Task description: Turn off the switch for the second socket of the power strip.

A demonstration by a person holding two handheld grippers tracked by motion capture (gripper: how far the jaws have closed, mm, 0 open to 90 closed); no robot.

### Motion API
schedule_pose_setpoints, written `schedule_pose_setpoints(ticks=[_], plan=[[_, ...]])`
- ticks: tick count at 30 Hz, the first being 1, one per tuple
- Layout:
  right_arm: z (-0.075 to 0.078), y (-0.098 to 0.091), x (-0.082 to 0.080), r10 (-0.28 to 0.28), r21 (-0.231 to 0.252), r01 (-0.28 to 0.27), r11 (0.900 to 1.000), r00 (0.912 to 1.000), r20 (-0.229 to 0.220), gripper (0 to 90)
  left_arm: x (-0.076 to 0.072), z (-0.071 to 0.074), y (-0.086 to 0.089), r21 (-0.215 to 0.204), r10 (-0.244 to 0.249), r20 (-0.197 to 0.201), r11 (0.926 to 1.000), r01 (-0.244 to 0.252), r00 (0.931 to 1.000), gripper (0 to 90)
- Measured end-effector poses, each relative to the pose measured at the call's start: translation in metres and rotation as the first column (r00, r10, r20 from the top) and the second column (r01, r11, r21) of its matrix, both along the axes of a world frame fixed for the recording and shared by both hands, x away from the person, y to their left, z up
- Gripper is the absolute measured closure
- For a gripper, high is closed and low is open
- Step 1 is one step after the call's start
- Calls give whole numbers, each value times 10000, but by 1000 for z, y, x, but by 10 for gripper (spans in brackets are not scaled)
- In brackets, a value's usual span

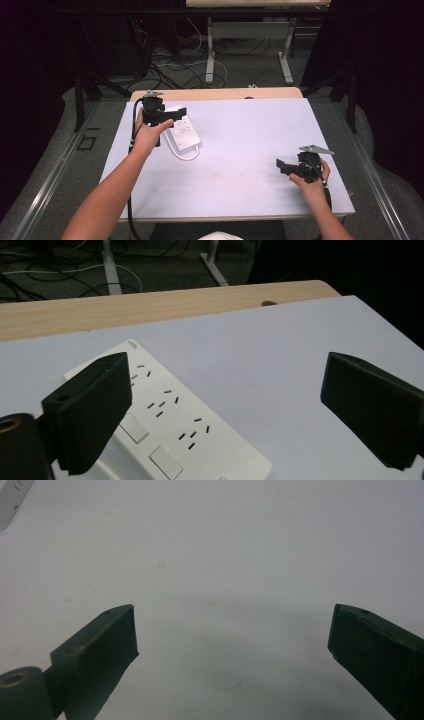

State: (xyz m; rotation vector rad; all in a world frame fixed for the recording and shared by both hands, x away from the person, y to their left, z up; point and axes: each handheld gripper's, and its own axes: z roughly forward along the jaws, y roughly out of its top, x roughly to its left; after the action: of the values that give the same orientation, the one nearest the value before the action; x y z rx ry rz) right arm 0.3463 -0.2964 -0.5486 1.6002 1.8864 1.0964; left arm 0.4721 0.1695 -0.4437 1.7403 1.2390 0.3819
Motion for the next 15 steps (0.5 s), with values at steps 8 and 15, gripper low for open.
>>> schedule_pose_setpoints(ticks=[8,15], plan=[[0,0,0,2,18,-2,10000,10000,-8,49,-9,4,-6,56,-303,-33,9995,304,9995,4],[0,1,-1,-45,70,46,10000,10000,-45,49,-19,8,-7,256,-591,41,9979,590,9982,5]])
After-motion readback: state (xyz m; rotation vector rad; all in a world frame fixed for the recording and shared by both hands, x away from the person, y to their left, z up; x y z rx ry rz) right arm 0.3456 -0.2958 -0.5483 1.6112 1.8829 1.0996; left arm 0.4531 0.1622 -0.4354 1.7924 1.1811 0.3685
